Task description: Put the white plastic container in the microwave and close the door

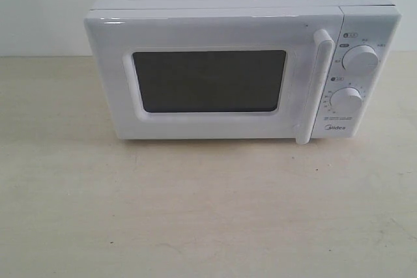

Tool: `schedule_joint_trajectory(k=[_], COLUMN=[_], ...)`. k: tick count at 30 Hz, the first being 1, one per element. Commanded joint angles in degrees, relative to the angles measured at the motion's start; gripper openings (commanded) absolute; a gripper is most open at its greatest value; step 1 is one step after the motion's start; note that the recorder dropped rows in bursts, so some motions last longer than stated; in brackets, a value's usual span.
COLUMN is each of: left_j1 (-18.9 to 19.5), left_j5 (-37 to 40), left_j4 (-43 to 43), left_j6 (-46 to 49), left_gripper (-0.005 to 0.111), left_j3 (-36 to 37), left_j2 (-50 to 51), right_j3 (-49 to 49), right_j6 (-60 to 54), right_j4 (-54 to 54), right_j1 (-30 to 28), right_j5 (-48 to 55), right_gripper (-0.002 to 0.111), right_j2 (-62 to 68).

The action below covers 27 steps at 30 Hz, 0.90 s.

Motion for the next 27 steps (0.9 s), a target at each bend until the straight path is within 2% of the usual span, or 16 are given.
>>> schedule_joint_trajectory(k=[1, 4, 6, 12, 27], left_j1=[0.2, 0.2, 0.2, 0.2, 0.2], left_j5=[8.7, 8.3, 8.3, 8.3, 8.3], left_j4=[5.5, -4.5, -7.6, -2.6, -2.6], left_j6=[-11.0, -11.9, -11.9, -11.9, -11.9], left_gripper=[0.004, 0.004, 0.004, 0.004, 0.004], left_j3=[0.2, 0.2, 0.2, 0.2, 0.2], left_j2=[-0.2, -0.2, -0.2, -0.2, -0.2], right_j3=[0.4, 0.4, 0.4, 0.4, 0.4], right_j6=[-0.3, -0.3, -0.3, -0.3, -0.3], right_j4=[-0.6, -0.6, -0.6, -0.6, -0.6], right_j1=[0.1, 0.1, 0.1, 0.1, 0.1], right_j5=[0.0, 0.0, 0.0, 0.0, 0.0], right_gripper=[0.000, 0.000, 0.000, 0.000, 0.000], right_j2=[-0.2, -0.2, -0.2, -0.2, -0.2])
